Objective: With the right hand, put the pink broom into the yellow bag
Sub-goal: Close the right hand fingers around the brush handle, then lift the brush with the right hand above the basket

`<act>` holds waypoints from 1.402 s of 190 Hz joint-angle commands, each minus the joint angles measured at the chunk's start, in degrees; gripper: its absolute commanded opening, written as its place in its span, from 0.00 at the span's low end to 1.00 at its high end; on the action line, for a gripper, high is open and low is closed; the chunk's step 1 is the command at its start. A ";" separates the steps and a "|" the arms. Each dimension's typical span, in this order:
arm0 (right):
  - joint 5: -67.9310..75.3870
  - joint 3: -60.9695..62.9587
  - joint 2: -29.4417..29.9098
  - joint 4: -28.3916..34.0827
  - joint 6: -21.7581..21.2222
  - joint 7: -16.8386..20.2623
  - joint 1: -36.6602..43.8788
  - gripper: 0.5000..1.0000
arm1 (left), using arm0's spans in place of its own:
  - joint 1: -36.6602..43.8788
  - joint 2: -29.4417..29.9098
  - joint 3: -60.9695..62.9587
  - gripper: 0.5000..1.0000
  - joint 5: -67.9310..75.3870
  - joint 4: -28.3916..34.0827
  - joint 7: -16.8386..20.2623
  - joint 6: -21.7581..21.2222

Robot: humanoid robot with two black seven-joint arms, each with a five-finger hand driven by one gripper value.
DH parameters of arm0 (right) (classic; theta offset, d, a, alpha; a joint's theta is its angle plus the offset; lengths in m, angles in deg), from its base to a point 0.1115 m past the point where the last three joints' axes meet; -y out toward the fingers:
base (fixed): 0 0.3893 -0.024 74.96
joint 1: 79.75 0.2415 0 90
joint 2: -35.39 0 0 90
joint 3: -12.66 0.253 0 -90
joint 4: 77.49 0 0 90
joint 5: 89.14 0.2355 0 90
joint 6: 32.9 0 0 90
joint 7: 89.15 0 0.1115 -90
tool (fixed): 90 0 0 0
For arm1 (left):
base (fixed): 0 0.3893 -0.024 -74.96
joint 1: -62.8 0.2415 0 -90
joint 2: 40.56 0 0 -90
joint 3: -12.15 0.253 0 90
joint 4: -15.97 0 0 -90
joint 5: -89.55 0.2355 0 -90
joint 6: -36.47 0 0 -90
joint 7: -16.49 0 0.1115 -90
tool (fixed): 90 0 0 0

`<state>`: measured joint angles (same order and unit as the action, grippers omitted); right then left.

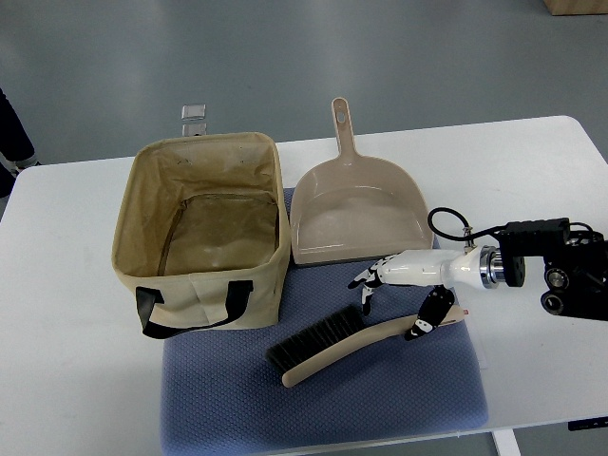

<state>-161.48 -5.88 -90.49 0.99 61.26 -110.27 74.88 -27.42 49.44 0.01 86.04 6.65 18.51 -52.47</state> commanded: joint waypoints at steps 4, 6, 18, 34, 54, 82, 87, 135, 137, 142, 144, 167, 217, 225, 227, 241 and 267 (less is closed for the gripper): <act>-0.09 0.00 0.02 -0.26 0.15 0.03 -0.11 0.77 | -0.05 0.00 0.01 1.00 0.00 0.00 0.00 0.00; -0.09 0.00 0.02 -0.26 0.15 0.03 -0.20 0.76 | -0.05 0.00 0.01 1.00 0.00 0.00 0.00 0.00; -1.14 -0.09 0.02 -0.34 0.15 0.11 -0.29 0.73 | 0.04 0.00 0.01 1.00 0.00 0.00 0.00 0.00; -2.64 0.00 0.02 -0.26 0.15 0.03 -0.38 0.68 | -0.05 0.00 0.01 1.00 0.00 0.00 0.00 0.00; -2.73 -0.09 0.02 -0.26 0.15 0.03 -0.64 0.67 | 0.04 0.00 -0.08 1.00 0.00 0.00 0.00 0.00; -3.43 -0.09 -0.07 -0.34 0.15 0.03 -0.64 0.60 | -0.05 0.00 0.01 1.00 0.00 0.00 0.00 0.00; -3.69 -0.09 -0.16 -0.34 0.15 0.03 -0.64 0.59 | 0.04 0.00 -0.08 1.00 0.00 0.00 0.00 0.00; -4.22 -0.09 -0.42 -0.26 -0.03 0.03 -0.55 0.27 | 0.04 0.00 -0.08 1.00 0.00 0.00 0.00 0.00; -4.31 -0.09 -0.42 -0.34 -0.03 0.03 -0.55 0.25 | 0.04 0.00 0.01 1.00 0.00 0.00 0.00 0.00; -4.75 -0.09 -0.42 -0.34 -0.03 0.03 -0.55 0.22 | -0.05 0.00 -0.08 1.00 0.00 0.00 0.00 0.00; -4.83 -0.09 -0.42 -0.34 -0.03 -0.06 -0.55 0.21 | 0.04 0.00 -0.08 1.00 0.00 0.00 0.00 0.00; -5.01 -0.09 -0.69 -0.26 -0.03 -0.15 -0.46 0.08 | 0.04 0.00 0.01 1.00 0.00 0.00 0.00 0.00; -4.84 0.08 -1.83 -0.26 -0.29 -1.20 -0.29 0.00 | -0.05 0.00 0.01 1.00 0.00 0.00 0.00 0.00; -4.75 0.26 -2.27 -0.26 -0.29 -1.64 -0.20 0.00 | 0.04 0.00 -0.08 1.00 0.00 0.00 0.00 0.00; -4.75 0.35 -2.45 -0.17 -0.29 -1.73 -0.20 0.00 | -0.05 0.00 -0.08 1.00 0.00 0.00 0.00 0.00; -4.57 0.70 -3.32 -0.17 -0.11 -2.79 -0.02 0.00 | -0.05 0.00 -0.08 1.00 0.00 0.00 0.00 0.00; -4.13 4.04 -6.49 0.53 -0.46 -5.25 0.06 0.00 | 0.04 0.00 0.01 1.00 0.00 0.00 0.00 0.00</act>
<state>-165.82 -4.36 -94.77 1.03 61.09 -113.84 74.88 -27.41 49.44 0.01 86.04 6.65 18.51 -52.47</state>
